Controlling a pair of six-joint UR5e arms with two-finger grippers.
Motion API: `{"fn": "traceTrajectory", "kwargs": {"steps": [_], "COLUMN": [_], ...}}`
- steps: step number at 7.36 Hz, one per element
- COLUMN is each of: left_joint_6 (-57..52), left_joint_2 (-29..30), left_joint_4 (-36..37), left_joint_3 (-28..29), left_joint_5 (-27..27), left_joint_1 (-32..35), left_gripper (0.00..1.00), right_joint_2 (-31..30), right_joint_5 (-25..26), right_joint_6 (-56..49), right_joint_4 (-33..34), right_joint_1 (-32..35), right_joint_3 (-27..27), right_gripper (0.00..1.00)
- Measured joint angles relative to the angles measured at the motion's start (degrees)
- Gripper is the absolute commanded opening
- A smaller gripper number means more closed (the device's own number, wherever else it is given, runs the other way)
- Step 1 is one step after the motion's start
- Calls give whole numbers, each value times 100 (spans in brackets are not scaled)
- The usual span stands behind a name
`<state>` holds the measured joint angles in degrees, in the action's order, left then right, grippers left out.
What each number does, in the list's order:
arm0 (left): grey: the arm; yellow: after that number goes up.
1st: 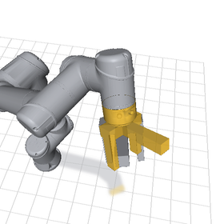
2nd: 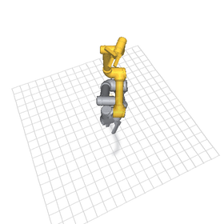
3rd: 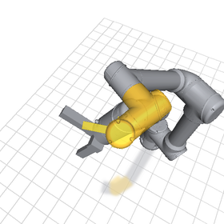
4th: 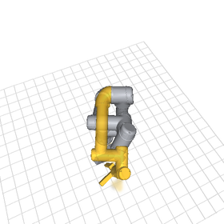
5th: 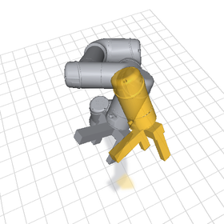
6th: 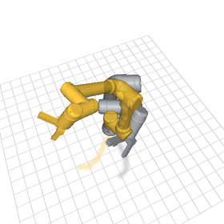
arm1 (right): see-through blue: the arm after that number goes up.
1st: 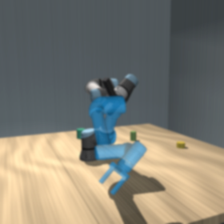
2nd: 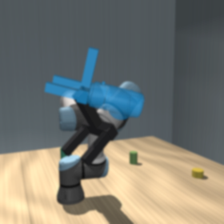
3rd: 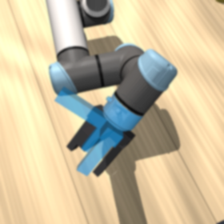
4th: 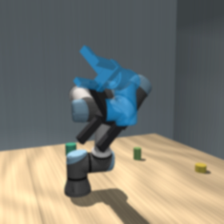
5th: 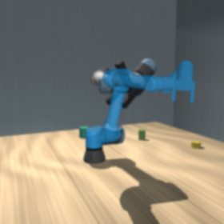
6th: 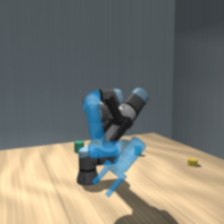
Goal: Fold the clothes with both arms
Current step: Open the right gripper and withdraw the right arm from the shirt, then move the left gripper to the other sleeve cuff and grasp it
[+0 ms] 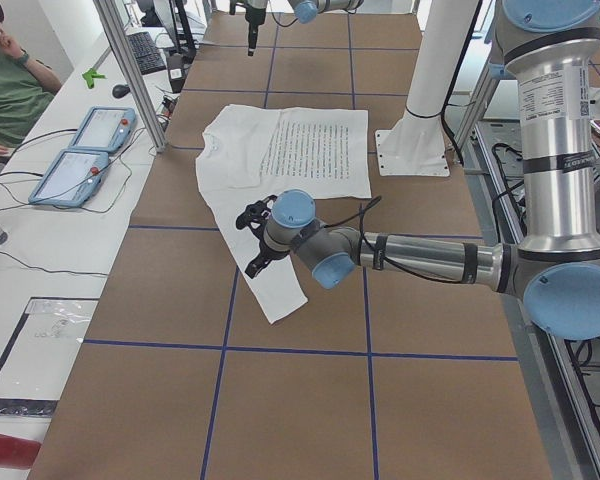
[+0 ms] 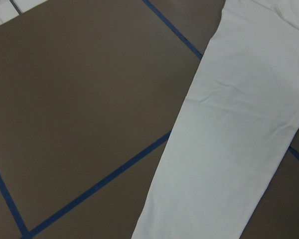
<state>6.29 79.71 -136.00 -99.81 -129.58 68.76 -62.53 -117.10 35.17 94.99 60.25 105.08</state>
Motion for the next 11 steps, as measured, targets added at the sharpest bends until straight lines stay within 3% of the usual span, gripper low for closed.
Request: {"fn": "traceTrajectory", "kwargs": {"steps": [4, 11], "left_joint_6": [2, 17], "left_joint_2": [-220, -220], "left_joint_4": [-1453, -1546], "left_joint_3": [1027, 1154], "left_joint_5": [690, 1179], "left_joint_1": [-816, -1686], "left_gripper": [100, 100], "right_joint_2": [-1619, -1847], "right_joint_5": [-558, -570], "right_joint_6": [-1338, -1408], "right_joint_4": [-445, -607], "right_joint_1": [761, 822], "right_joint_3": [659, 688], "right_gripper": [100, 100]}}
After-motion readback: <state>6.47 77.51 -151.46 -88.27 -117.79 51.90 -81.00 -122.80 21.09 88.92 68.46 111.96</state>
